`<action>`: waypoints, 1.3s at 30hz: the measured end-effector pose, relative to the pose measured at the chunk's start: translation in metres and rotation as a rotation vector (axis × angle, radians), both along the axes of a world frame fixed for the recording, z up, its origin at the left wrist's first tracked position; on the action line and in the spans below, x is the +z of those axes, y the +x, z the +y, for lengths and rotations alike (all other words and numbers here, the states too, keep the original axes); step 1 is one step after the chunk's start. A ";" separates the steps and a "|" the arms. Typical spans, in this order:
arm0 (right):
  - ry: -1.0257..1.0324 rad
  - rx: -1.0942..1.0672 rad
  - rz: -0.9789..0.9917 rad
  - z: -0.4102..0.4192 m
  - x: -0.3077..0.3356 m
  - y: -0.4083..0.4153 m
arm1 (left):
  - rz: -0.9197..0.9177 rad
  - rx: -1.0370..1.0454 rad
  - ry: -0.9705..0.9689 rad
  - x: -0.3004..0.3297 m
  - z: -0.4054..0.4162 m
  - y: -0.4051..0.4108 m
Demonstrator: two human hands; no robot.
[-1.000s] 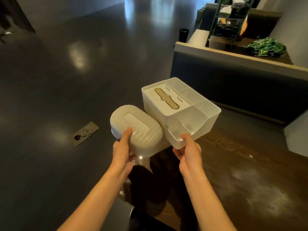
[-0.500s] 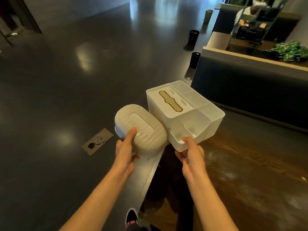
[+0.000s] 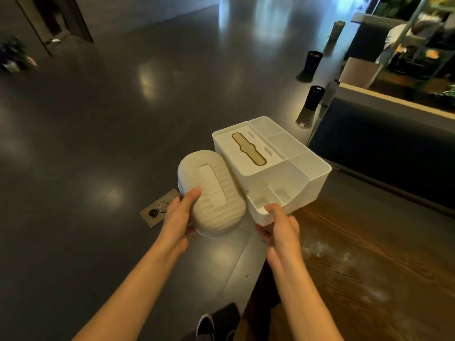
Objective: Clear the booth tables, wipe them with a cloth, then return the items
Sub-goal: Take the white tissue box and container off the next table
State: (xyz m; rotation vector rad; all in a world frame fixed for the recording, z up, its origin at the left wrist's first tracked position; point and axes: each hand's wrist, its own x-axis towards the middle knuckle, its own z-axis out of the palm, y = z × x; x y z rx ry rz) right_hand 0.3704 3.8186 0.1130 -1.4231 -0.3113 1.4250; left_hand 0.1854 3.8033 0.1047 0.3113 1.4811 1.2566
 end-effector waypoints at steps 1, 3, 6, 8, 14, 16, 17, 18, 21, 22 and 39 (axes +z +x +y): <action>0.013 0.022 0.005 -0.001 -0.001 -0.007 | 0.011 0.012 0.000 0.000 -0.006 -0.006; 0.036 0.071 0.017 -0.005 -0.003 -0.021 | 0.012 0.032 -0.009 0.001 -0.018 -0.016; 0.051 0.158 0.027 -0.018 -0.004 -0.050 | -0.009 0.094 -0.019 0.004 -0.040 -0.038; 0.050 0.227 0.032 -0.026 -0.003 -0.074 | -0.001 0.152 -0.016 0.007 -0.056 -0.060; 0.062 0.421 0.031 -0.042 -0.005 -0.162 | 0.022 0.299 -0.003 0.011 -0.103 -0.137; 0.064 0.484 0.032 -0.051 -0.007 -0.203 | 0.019 0.382 0.004 0.012 -0.122 -0.172; 0.074 0.515 0.030 -0.055 -0.008 -0.221 | 0.015 0.424 0.003 0.012 -0.130 -0.188; 0.087 0.562 0.025 -0.061 -0.009 -0.249 | 0.005 0.474 0.012 0.012 -0.142 -0.212; 0.120 0.667 0.005 -0.081 -0.011 -0.319 | -0.001 0.574 0.025 0.008 -0.174 -0.277; 0.119 0.697 0.005 -0.087 -0.011 -0.340 | -0.003 0.600 0.033 0.006 -0.184 -0.296; 0.127 1.376 0.009 -0.271 0.004 -0.725 | 0.017 1.260 0.074 0.005 -0.437 -0.586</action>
